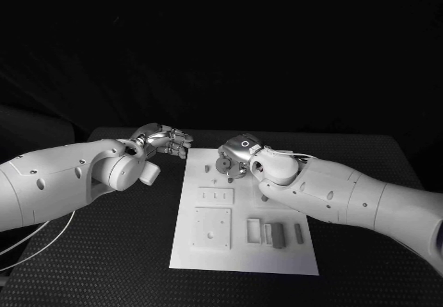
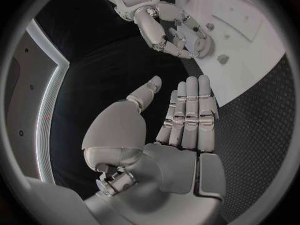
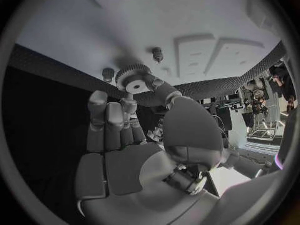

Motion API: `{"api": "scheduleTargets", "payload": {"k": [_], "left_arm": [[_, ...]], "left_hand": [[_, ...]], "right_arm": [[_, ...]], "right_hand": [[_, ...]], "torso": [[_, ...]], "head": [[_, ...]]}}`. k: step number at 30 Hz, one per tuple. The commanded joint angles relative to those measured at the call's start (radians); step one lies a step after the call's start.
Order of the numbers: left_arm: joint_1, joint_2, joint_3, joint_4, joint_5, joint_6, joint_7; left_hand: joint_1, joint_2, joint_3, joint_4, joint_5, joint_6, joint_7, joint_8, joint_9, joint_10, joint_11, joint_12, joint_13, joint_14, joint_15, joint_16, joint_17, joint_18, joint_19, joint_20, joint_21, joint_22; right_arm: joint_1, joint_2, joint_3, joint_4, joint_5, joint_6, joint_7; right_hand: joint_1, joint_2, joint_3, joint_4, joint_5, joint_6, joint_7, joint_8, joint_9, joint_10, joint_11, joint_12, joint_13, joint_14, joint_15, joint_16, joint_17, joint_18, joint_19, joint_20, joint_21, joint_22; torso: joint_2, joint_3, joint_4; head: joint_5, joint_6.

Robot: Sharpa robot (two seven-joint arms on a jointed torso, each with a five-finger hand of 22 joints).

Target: Assemble the parts on the task board

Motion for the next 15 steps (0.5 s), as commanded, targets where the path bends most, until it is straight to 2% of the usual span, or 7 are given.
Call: {"api": "scheduleTargets", "payload": {"k": [1, 6, 12, 15], "left_arm": [[0.001, 0.002, 0.001, 0.002, -0.001, 0.015, 0.008], [0.001, 0.002, 0.001, 0.002, -0.001, 0.014, 0.009], [0.001, 0.002, 0.001, 0.001, -0.001, 0.016, 0.009], [0.001, 0.002, 0.001, 0.001, -0.001, 0.015, 0.009]], "left_hand": [[-0.009, 0.005, -0.005, 0.002, -0.001, -0.004, 0.003, -0.006, 0.002, -0.007, 0.000, -0.005, 0.002, -0.001, -0.002, -0.005, 0.001, 0.020, 0.003, -0.006, -0.004, 0.002], [-0.009, 0.005, -0.004, 0.001, -0.001, -0.004, 0.003, -0.006, 0.002, -0.006, 0.000, -0.005, 0.002, -0.001, -0.002, -0.005, 0.001, 0.020, 0.003, -0.007, -0.004, 0.002], [-0.008, 0.005, -0.004, 0.001, -0.001, -0.004, 0.003, -0.006, 0.002, -0.006, 0.000, -0.005, 0.002, -0.001, -0.002, -0.005, 0.002, 0.020, 0.003, -0.007, -0.004, 0.002], [-0.008, 0.005, -0.004, 0.001, -0.001, -0.003, 0.003, -0.006, 0.002, -0.006, 0.000, -0.005, 0.002, -0.001, -0.002, -0.006, 0.002, 0.020, 0.003, -0.007, -0.004, 0.002]], "right_arm": [[0.000, 0.003, 0.000, -0.009, -0.008, 0.004, 0.006], [0.000, 0.004, 0.000, -0.017, -0.017, -0.003, -0.005], [0.000, 0.003, 0.000, -0.019, -0.021, -0.012, -0.009], [0.000, 0.005, 0.000, -0.022, -0.021, -0.012, -0.007]], "right_hand": [[0.000, -0.005, 0.006, 0.002, 0.001, 0.021, 0.025, -0.005, 0.002, 0.006, 0.002, -0.004, -0.001, 0.004, 0.004, -0.005, 0.000, 0.046, 0.002, -0.007, 0.001, 0.013], [0.000, -0.005, 0.006, 0.002, 0.000, 0.021, 0.025, -0.006, 0.002, 0.006, 0.003, -0.004, -0.001, 0.003, 0.004, -0.005, -0.001, 0.046, 0.002, -0.007, 0.001, 0.013], [0.001, -0.003, 0.007, 0.000, 0.001, 0.020, 0.026, -0.006, 0.002, 0.006, 0.003, -0.004, -0.002, 0.003, 0.004, -0.005, -0.002, 0.046, 0.003, -0.007, 0.001, 0.013], [0.002, -0.003, 0.008, -0.001, 0.001, 0.020, 0.026, -0.007, 0.002, 0.006, 0.003, -0.004, -0.002, 0.003, 0.004, -0.005, -0.002, 0.046, 0.003, -0.007, 0.001, 0.013]], "torso": [[-0.001, 0.0009, -0.0014], [-0.001, 0.0006, -0.0026], [-0.001, 0.0027, -0.0031], [-0.001, 0.0019, -0.0031]], "head": [[0.001, -0.001], [-0.004, -0.001], [-0.001, -0.001], [-0.001, 0.000]]}}
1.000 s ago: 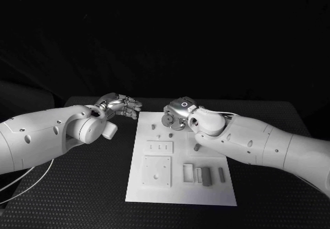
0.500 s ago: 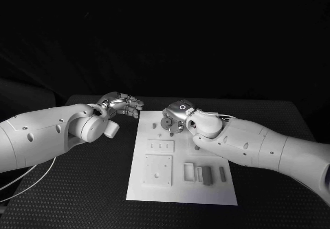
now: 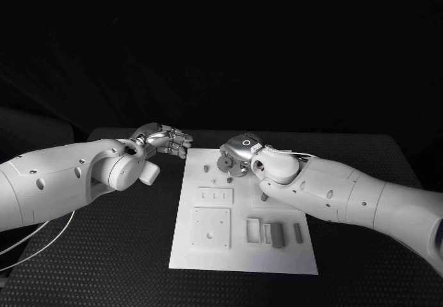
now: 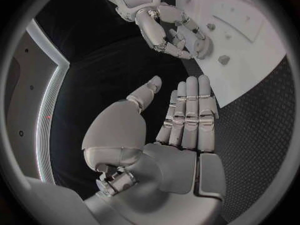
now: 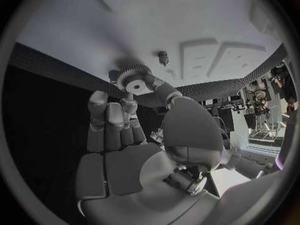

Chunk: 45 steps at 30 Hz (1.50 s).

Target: Assemble the parts on the task board

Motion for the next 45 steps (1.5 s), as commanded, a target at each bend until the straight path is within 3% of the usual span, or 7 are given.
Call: {"api": "scheduleTargets", "payload": {"k": [1, 20, 34, 45], "left_arm": [[0.001, 0.002, 0.001, 0.001, -0.001, 0.014, 0.009], [0.001, 0.003, 0.001, 0.001, -0.001, 0.012, 0.010], [0.001, 0.003, 0.001, 0.000, -0.001, 0.014, 0.010], [0.001, 0.004, 0.001, 0.000, -0.001, 0.014, 0.009]], "left_hand": [[-0.008, 0.005, -0.004, 0.001, -0.001, -0.003, 0.003, -0.006, 0.001, -0.006, 0.000, -0.005, 0.002, -0.001, -0.002, -0.006, 0.001, 0.011, 0.003, -0.007, -0.005, 0.001], [-0.007, 0.005, -0.004, 0.000, -0.001, -0.003, 0.003, -0.006, 0.002, -0.006, 0.000, -0.005, 0.003, -0.001, -0.002, -0.006, 0.002, 0.011, 0.004, -0.007, -0.005, 0.002], [-0.008, 0.005, -0.004, 0.000, -0.001, -0.003, 0.003, -0.006, 0.003, -0.005, 0.000, -0.005, 0.003, 0.000, -0.002, -0.007, 0.003, 0.011, 0.004, -0.007, -0.006, 0.002], [-0.008, 0.005, -0.004, -0.001, -0.001, -0.003, 0.003, -0.007, 0.003, -0.005, 0.000, -0.006, 0.004, 0.000, -0.002, -0.008, 0.003, 0.011, 0.004, -0.007, -0.006, 0.003]], "right_arm": [[0.000, 0.003, 0.000, -0.002, -0.016, -0.009, -0.004], [0.000, 0.014, 0.000, -0.012, -0.009, 0.010, -0.001], [0.000, 0.026, -0.002, -0.038, -0.002, 0.026, 0.000], [0.000, 0.021, -0.003, -0.032, 0.010, 0.024, 0.004]], "right_hand": [[0.002, -0.003, 0.008, -0.001, 0.001, 0.020, 0.026, -0.004, 0.001, 0.006, 0.003, -0.005, -0.001, 0.003, 0.004, -0.005, -0.001, 0.046, 0.001, -0.005, 0.001, 0.013], [0.000, -0.004, 0.007, -0.002, 0.000, 0.015, 0.027, -0.010, 0.001, 0.006, 0.004, -0.005, -0.002, 0.001, 0.005, -0.008, -0.006, 0.046, 0.001, -0.005, 0.000, 0.012], [-0.004, -0.008, 0.011, -0.007, 0.000, -0.029, 0.044, -0.048, -0.016, -0.002, 0.020, -0.007, -0.004, -0.011, 0.019, -0.014, -0.020, 0.046, -0.001, -0.003, -0.005, 0.013], [-0.004, -0.009, 0.011, -0.007, 0.000, -0.033, 0.046, -0.052, -0.019, -0.004, 0.022, -0.007, -0.005, -0.017, 0.021, -0.016, -0.027, 0.046, -0.001, -0.003, -0.006, 0.013]], "torso": [[0.000, -0.0006, -0.0003], [0.001, -0.0027, -0.0010], [0.000, -0.0007, 0.0008], [0.000, 0.0004, -0.0001]], "head": [[0.000, 0.001], [0.000, 0.000], [-0.002, -0.002], [-0.002, -0.001]]}}
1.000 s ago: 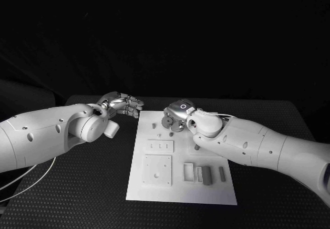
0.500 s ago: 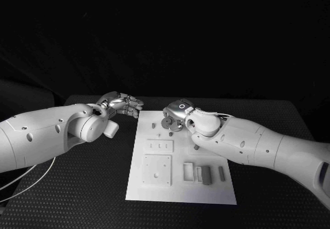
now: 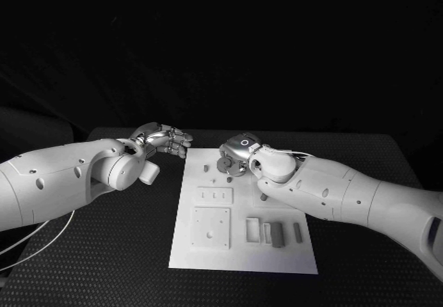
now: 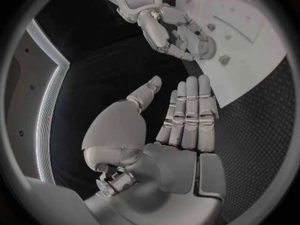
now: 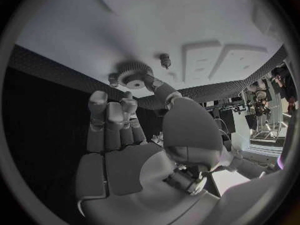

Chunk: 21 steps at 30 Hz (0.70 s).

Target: Assemble the parts on the task board

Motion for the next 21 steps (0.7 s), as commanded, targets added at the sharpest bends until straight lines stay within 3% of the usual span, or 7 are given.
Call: {"api": "scheduleTargets", "payload": {"k": [1, 5, 12, 21], "left_arm": [[0.001, 0.003, 0.001, 0.000, -0.001, 0.014, 0.009], [0.001, 0.000, 0.001, 0.000, -0.001, 0.014, 0.008], [0.001, -0.002, 0.001, 0.001, -0.001, 0.013, 0.008], [0.001, 0.000, 0.001, 0.001, -0.001, 0.014, 0.008]], "left_hand": [[-0.008, 0.005, -0.004, -0.001, -0.001, -0.003, 0.003, -0.007, 0.002, -0.005, 0.000, -0.006, 0.001, 0.000, -0.002, -0.004, 0.002, 0.013, 0.000, -0.003, -0.006, 0.001], [-0.008, 0.005, -0.004, -0.001, -0.001, -0.003, 0.003, -0.007, 0.002, -0.005, 0.000, -0.006, 0.001, 0.000, -0.002, -0.004, 0.002, 0.013, 0.001, -0.003, -0.007, 0.001], [-0.008, 0.005, -0.004, 0.000, -0.001, -0.003, 0.003, -0.007, 0.002, -0.005, 0.000, -0.006, 0.002, 0.000, -0.002, -0.004, 0.002, 0.013, 0.001, -0.003, -0.007, 0.002], [-0.009, 0.005, -0.004, 0.000, -0.001, -0.003, 0.003, -0.007, 0.002, -0.006, 0.000, -0.007, 0.002, 0.000, -0.002, -0.005, 0.003, 0.013, 0.001, -0.003, -0.007, 0.002]], "right_arm": [[0.000, -0.007, 0.000, 0.007, 0.009, 0.005, 0.001], [0.000, -0.027, 0.000, 0.023, 0.025, 0.015, 0.000], [0.000, -0.034, 0.000, 0.010, 0.049, 0.024, 0.005], [0.000, -0.033, 0.000, 0.005, 0.072, 0.018, 0.008]], "right_hand": [[-0.005, -0.008, 0.006, -0.001, 0.000, -0.009, 0.022, -0.003, -0.001, 0.003, 0.008, -0.003, -0.002, -0.002, 0.008, -0.004, -0.001, 0.046, -0.002, -0.005, -0.006, 0.013], [-0.005, -0.008, 0.006, 0.000, 0.000, -0.009, 0.022, -0.004, -0.002, 0.003, 0.008, -0.003, -0.002, -0.003, 0.008, -0.004, -0.001, 0.046, -0.002, -0.005, -0.006, 0.013], [-0.022, -0.009, 0.003, 0.014, 0.000, -0.010, 0.025, -0.009, -0.006, 0.000, 0.010, -0.002, -0.002, -0.005, 0.011, -0.005, -0.002, 0.046, -0.003, -0.002, -0.007, 0.013], [-0.060, -0.008, 0.003, 0.058, 0.000, -0.016, 0.027, -0.019, -0.015, -0.004, 0.013, -0.001, -0.004, -0.007, 0.012, -0.004, -0.001, 0.046, -0.004, -0.001, -0.009, 0.014]], "torso": [[0.000, 0.0010, 0.0000], [-0.001, 0.0004, 0.0002], [0.000, 0.0010, -0.0021], [0.000, 0.0005, 0.0007]], "head": [[-0.001, 0.001], [0.000, 0.001], [0.001, 0.000], [-0.003, 0.001]]}}
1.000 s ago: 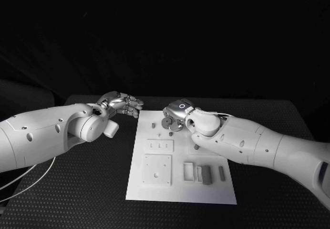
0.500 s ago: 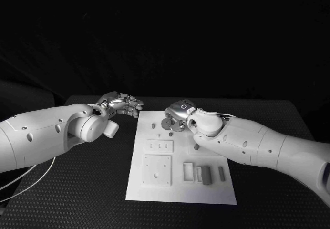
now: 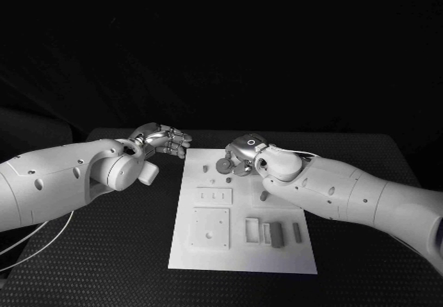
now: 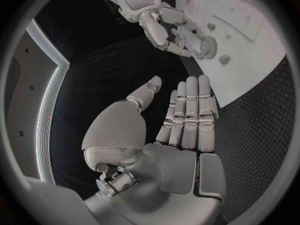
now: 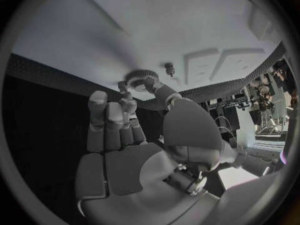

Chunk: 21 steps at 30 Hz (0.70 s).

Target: Assemble the parts on the task board

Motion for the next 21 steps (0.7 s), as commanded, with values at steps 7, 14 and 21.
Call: {"api": "scheduleTargets", "payload": {"k": [7, 14, 21], "left_arm": [[0.001, -0.003, 0.001, 0.003, -0.001, 0.013, 0.008], [0.001, -0.020, 0.001, 0.003, -0.001, 0.010, 0.011], [0.001, -0.023, 0.001, -0.008, -0.001, 0.012, 0.011]], "left_hand": [[-0.009, 0.005, -0.004, 0.000, -0.001, -0.003, 0.003, -0.006, 0.002, -0.006, 0.000, -0.007, 0.001, 0.000, -0.002, -0.005, 0.002, 0.012, 0.001, -0.003, -0.006, 0.001], [-0.009, 0.005, -0.004, 0.000, -0.001, -0.003, 0.003, -0.006, 0.002, -0.006, 0.000, -0.007, 0.002, 0.000, -0.002, -0.005, 0.002, 0.012, 0.001, -0.003, -0.006, 0.002], [-0.009, 0.004, -0.004, -0.001, -0.001, -0.002, 0.003, -0.006, 0.002, -0.005, 0.000, -0.007, 0.002, 0.001, -0.002, -0.006, 0.003, 0.012, 0.001, -0.003, -0.007, 0.002]], "right_arm": [[0.000, -0.064, 0.001, 0.055, 0.044, -0.051, 0.003], [0.015, -0.173, 0.035, 0.189, 0.131, -0.098, 0.038], [0.036, -0.280, 0.053, 0.274, 0.200, -0.113, 0.090]], "right_hand": [[-0.014, 0.001, 0.002, 0.014, 0.000, -0.006, 0.023, -0.002, -0.004, -0.003, 0.005, 0.001, -0.002, 0.003, 0.007, -0.002, 0.004, 0.046, 0.001, -0.006, -0.004, 0.015], [0.000, -0.002, 0.006, 0.004, 0.000, -0.006, 0.022, -0.004, -0.007, -0.001, 0.004, 0.003, -0.003, 0.003, 0.006, -0.002, 0.000, 0.046, 0.003, -0.010, -0.003, 0.015], [0.025, 0.007, 0.006, -0.033, 0.000, -0.002, 0.021, -0.004, -0.009, -0.009, 0.003, -0.058, -0.057, -0.011, 0.003, -0.040, -0.021, 0.046, -0.016, -0.003, -0.019, 0.011]], "torso": [[-0.001, -0.0011, -0.0004], [-0.001, 0.0010, -0.0082], [-0.005, 0.0070, -0.0231]], "head": [[-0.003, 0.003], [-0.003, 0.010], [0.004, 0.019]]}}
